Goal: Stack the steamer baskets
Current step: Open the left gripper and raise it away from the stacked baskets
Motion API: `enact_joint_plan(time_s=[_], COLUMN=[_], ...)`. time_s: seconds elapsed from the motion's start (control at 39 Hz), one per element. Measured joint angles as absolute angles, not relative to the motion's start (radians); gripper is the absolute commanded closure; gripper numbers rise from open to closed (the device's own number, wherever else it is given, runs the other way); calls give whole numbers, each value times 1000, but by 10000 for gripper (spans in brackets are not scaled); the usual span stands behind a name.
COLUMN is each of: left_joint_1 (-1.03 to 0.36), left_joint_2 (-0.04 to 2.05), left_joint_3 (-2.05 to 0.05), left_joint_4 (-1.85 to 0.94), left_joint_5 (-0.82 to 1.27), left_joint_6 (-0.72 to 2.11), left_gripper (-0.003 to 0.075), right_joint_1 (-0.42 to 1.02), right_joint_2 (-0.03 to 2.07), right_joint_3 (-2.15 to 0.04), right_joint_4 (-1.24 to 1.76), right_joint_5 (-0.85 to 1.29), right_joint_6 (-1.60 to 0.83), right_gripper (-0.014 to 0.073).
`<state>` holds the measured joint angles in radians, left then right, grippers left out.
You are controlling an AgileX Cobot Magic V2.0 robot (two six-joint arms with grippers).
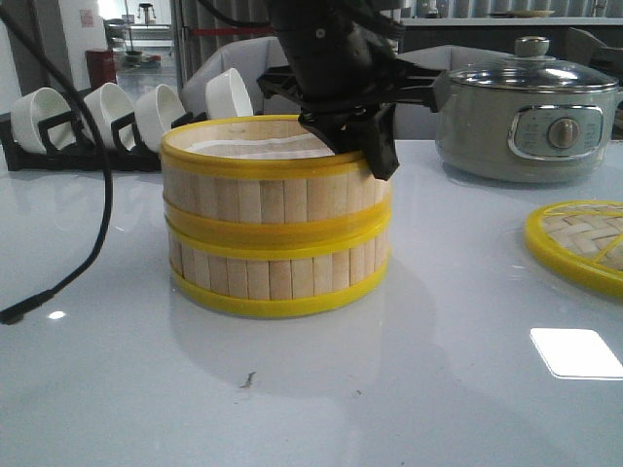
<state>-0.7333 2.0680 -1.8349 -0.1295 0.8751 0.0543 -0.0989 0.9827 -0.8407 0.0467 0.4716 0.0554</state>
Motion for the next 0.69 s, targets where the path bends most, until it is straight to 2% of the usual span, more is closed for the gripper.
enact_joint_plan(time_s=[0.13,0.21,0.46,0.54,0.69], left_joint_1=[-733,-733,-733,-733,-733], left_joint_2=[2068,2068,2068,2068,2068], left_joint_3=[-1835,-1835,-1837,-1837,-1837], left_joint_4=[-130,-130,-130,-130,-130], left_joint_5=[881,882,882,882,882], left_joint_6=[54,54,54,54,54], left_gripper=[627,590,344,310,305], right_joint_1=[-99,-99,-99,-99,-99], right_joint_2=[983,983,983,983,983], right_joint_3=[-841,-841,-841,-841,-841], right_joint_4=[47,47,47,47,47], right_joint_5=[472,472,472,472,472], right_joint_6=[55,55,55,55,55], right_gripper=[117,117,117,117,117])
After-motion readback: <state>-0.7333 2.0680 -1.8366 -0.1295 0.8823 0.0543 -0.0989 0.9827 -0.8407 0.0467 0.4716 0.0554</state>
